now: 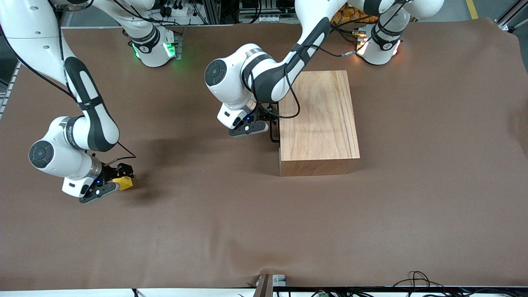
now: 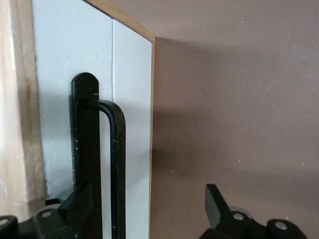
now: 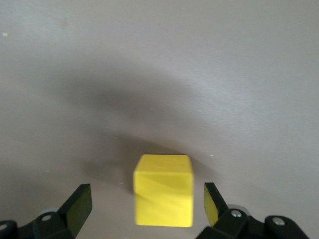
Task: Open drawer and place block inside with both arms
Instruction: 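Pull the drawer open with the left gripper while the right gripper grasps the cube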
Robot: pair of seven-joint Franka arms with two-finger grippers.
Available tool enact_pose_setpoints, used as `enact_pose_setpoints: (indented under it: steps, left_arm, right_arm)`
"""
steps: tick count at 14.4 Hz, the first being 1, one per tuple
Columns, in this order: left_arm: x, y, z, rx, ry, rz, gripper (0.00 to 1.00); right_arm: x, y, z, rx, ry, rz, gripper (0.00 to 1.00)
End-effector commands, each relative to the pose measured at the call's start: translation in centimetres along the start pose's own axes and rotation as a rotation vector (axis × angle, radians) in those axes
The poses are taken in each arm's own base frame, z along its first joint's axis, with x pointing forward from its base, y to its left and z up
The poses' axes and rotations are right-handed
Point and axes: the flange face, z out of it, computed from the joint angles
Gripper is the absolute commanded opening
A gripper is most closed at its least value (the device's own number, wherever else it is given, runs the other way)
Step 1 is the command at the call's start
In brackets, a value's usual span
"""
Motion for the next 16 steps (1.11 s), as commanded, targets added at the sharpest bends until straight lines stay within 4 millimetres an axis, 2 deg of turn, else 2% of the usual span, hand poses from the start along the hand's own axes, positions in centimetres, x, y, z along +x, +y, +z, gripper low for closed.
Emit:
enact_pose_setpoints:
  steps: [1, 4, 6, 9, 11, 14, 15, 16]
  left_arm:
    - [-0.2, 0.6, 1.0, 0.030, 0.018, 0.032, 1.00]
    - [-0.2, 1.1, 1.2, 0.009, 0.031, 0.039, 1.00]
    - [-0.1, 1.5, 1.3, -0.008, 0.039, 0.039, 1.00]
    - [-1.4, 3.0, 1.3, -0.040, 0.065, 0.055, 1.00]
    - [-1.7, 3.4, 0.8, -0.067, 0.075, 0.055, 1.00]
    - [-3.0, 5.0, -0.4, -0.152, 0.098, 0.001, 1.00]
    - [-3.1, 5.4, -0.6, -0.176, 0.104, -0.002, 1.00]
    - [-3.0, 5.6, -0.8, -0.203, 0.100, -0.007, 1.00]
  right_arm:
    - [-0.8, 1.0, 1.3, -0.023, 0.006, -0.007, 1.00]
    - [-1.1, 1.3, 1.9, -0.015, -0.001, 0.005, 1.00]
    - [-1.5, 1.7, 2.7, -0.007, -0.012, 0.015, 0.69]
    - [-1.8, 2.1, 2.8, -0.004, -0.012, 0.021, 0.28]
    - [-1.8, 2.0, 2.9, -0.001, -0.014, 0.022, 0.09]
    - [-2.0, 2.5, 1.4, 0.003, -0.011, 0.032, 0.06]
    - [-2.4, 2.8, -0.1, 0.013, -0.024, 0.038, 0.06]
    - [-2.3, 2.5, -2.5, 0.017, -0.032, 0.034, 0.06]
